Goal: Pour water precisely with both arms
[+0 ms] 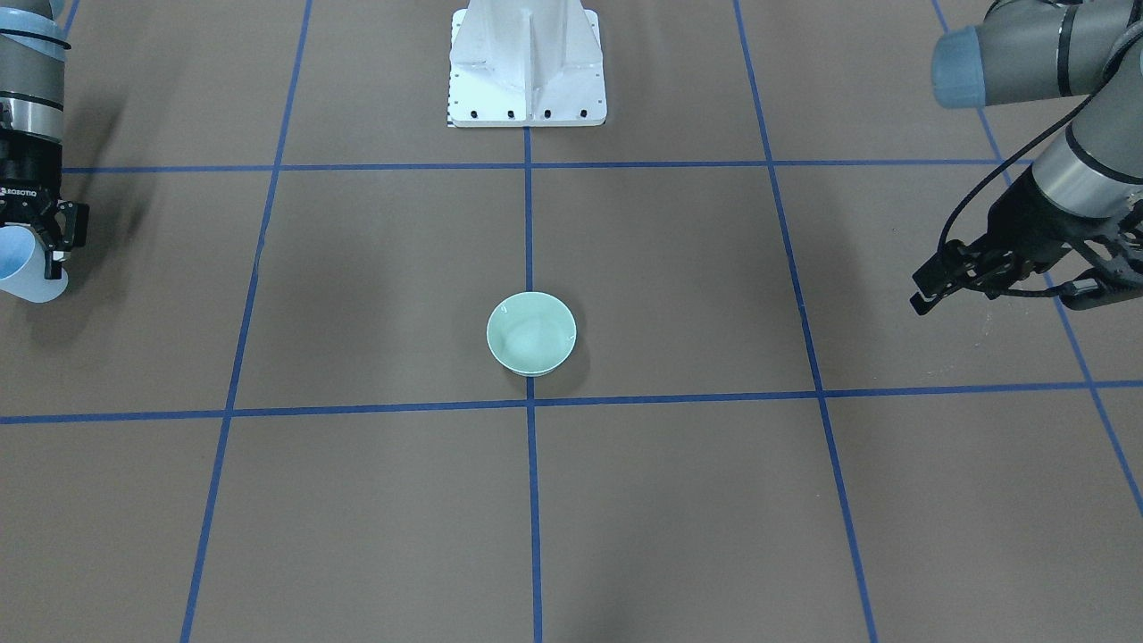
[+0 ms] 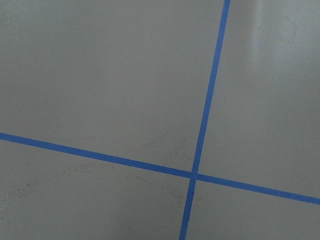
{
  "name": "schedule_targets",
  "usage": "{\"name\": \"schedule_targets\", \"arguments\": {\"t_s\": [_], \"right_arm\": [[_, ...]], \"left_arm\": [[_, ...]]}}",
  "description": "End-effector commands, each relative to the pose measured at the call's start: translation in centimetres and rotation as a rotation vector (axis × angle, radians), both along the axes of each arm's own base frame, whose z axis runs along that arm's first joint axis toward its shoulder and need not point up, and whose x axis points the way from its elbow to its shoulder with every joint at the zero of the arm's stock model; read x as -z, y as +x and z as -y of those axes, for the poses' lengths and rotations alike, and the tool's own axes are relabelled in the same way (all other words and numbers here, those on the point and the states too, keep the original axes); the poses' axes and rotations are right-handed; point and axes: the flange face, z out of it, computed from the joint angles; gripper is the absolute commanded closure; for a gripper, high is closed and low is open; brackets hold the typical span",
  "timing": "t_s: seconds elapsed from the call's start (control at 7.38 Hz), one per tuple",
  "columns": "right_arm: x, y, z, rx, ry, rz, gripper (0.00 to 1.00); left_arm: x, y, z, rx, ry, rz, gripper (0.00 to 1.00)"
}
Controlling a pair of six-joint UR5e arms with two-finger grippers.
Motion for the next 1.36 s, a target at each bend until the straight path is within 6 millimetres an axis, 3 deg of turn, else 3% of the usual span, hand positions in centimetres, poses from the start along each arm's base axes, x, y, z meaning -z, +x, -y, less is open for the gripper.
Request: {"name": "schedule_targets", "arguments": {"t_s": [0.0, 0.14, 0.27, 0.41, 0.95, 1.22], "right_arm": [[-0.6, -0.2, -0.3, 0.007, 0.0, -0.008, 0.64], [-0.6, -0.3, -0.4, 0.009, 0.001, -0.008, 0.31], [-0.6, -0.3, -0.4, 0.006, 0.007, -0.011, 0.22], [-0.7, -0.2, -0.5, 0.006, 0.007, -0.014, 0.03], [-0.2, 0.0, -0.7, 0.01, 0.023, 0.033, 0.01], [-1.0, 3.6, -2.0, 0.037, 0.031, 0.046, 0.01]], "left_arm": [[0.0, 0.0, 0.1, -0.001, 0.0, 0.001, 0.0], [-0.1, 0.0, 0.1, -0.001, -0.001, 0.001, 0.0], [0.0, 0.0, 0.1, -0.001, 0.0, 0.001, 0.0], [0.0, 0.0, 0.1, -0.002, 0.001, 0.001, 0.0], [-0.1, 0.0, 0.1, -0.001, -0.002, 0.002, 0.0], [-0.1, -0.1, 0.0, -0.001, -0.001, 0.001, 0.0]]}}
